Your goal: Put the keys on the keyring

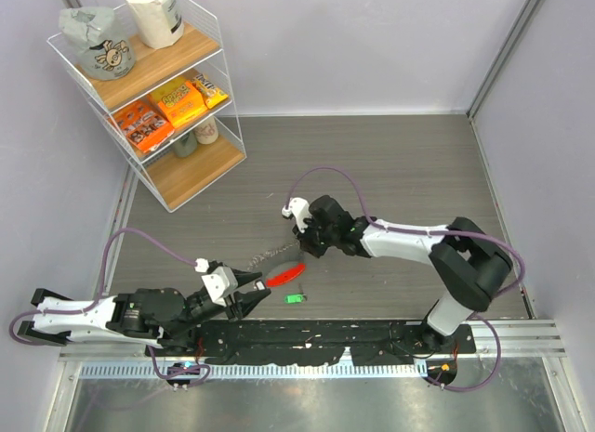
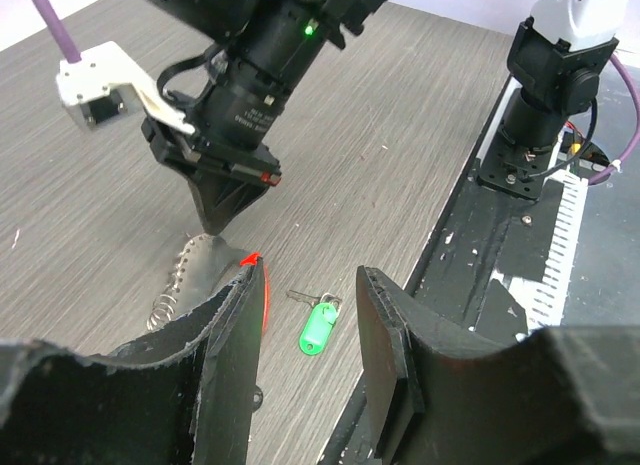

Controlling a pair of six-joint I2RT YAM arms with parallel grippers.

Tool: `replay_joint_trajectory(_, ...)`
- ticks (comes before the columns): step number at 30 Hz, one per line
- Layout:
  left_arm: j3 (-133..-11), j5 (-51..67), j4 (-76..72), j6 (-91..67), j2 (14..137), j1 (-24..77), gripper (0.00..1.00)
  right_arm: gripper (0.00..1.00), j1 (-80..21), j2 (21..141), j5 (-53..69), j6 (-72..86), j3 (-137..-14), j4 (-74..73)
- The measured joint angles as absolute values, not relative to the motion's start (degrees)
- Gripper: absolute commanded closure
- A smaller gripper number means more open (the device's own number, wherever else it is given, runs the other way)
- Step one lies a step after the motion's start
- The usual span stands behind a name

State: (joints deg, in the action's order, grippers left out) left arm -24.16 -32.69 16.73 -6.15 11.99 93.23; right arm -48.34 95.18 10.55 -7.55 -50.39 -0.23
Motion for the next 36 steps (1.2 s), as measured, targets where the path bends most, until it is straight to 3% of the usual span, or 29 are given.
replay_joint_trajectory(16,-26.2,-27.4,16.6,-4.0,7.9,93.2,0.55,0.94,-54.7,71.5,27.7,-4.7,-48.6,-7.1)
replay_joint_trajectory(36,-30.9,-14.1,12.6,-1.0,5.6,93.2,0.54,0.94,-67.2,48.9,31.7,-5.7,-53.3,-12.5)
